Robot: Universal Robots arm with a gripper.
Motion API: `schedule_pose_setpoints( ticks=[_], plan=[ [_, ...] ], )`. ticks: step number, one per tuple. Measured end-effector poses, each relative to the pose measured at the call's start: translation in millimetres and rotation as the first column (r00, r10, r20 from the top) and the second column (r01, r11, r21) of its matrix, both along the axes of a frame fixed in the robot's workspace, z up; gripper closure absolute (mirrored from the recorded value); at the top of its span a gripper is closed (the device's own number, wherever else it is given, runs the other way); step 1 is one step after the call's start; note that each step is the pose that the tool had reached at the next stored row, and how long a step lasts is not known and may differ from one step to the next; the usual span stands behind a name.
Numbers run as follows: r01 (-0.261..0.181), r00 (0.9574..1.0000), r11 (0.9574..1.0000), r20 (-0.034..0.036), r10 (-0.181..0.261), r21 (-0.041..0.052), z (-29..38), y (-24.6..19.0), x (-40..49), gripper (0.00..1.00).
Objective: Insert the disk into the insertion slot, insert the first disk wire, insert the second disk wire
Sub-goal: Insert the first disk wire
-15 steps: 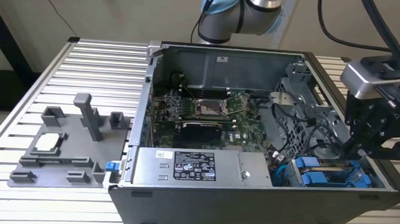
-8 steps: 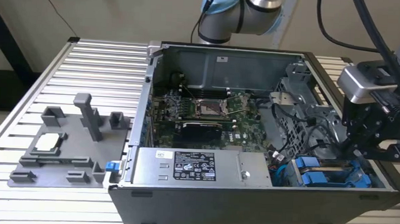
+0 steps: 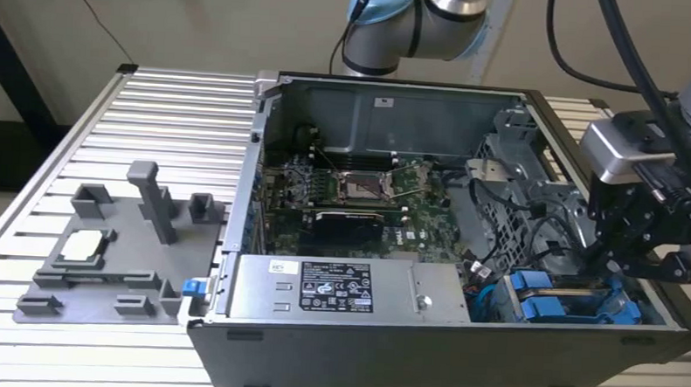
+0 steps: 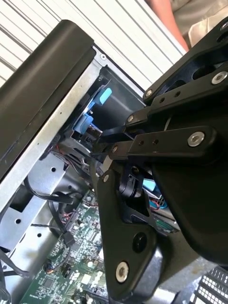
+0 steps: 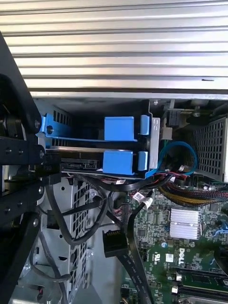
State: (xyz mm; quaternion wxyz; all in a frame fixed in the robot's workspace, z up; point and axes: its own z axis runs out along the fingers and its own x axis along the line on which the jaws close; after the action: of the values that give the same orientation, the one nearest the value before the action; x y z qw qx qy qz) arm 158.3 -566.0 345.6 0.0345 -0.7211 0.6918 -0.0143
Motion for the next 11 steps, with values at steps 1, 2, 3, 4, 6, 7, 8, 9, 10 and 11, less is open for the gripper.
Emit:
schedule_pose_setpoints(
  ticks=[1,2,3,4,6,7,8,9,10,11],
  plan=[
    [0.003,1.0000,1.0000,0.0000,-0.003,0.0000,-0.5,-0.1,0.0,0.81],
    [0.007,1.0000,1.0000,0.0000,-0.007,0.0000,-1.0,-0.2,0.0,0.81],
    [0.009,1.0000,1.0000,0.0000,-0.009,-0.0001,-1.3,-0.3,0.0,0.81],
    [0.011,0.9999,0.9999,0.0000,-0.011,-0.0002,-1.7,-0.4,0.0,0.81],
    [0.013,0.9999,0.9999,0.0000,-0.013,-0.0002,-2.1,-0.4,0.3,0.81],
    [0.013,0.9999,0.9999,0.0000,-0.013,-0.0002,-2.3,-0.4,0.5,0.81],
    [0.013,0.9999,0.9999,0.0000,-0.013,0.0000,-2.6,-0.4,0.8,0.81],
    [0.014,0.9999,0.9999,0.0000,-0.014,0.0000,-2.8,-0.4,1.0,0.81],
    [0.014,0.9999,0.9999,0.0000,-0.014,-0.0001,-3.0,-0.4,1.2,0.81],
    [0.014,0.9999,0.9999,0.0000,-0.014,0.0000,-3.3,-0.3,1.2,0.81]
  ],
)
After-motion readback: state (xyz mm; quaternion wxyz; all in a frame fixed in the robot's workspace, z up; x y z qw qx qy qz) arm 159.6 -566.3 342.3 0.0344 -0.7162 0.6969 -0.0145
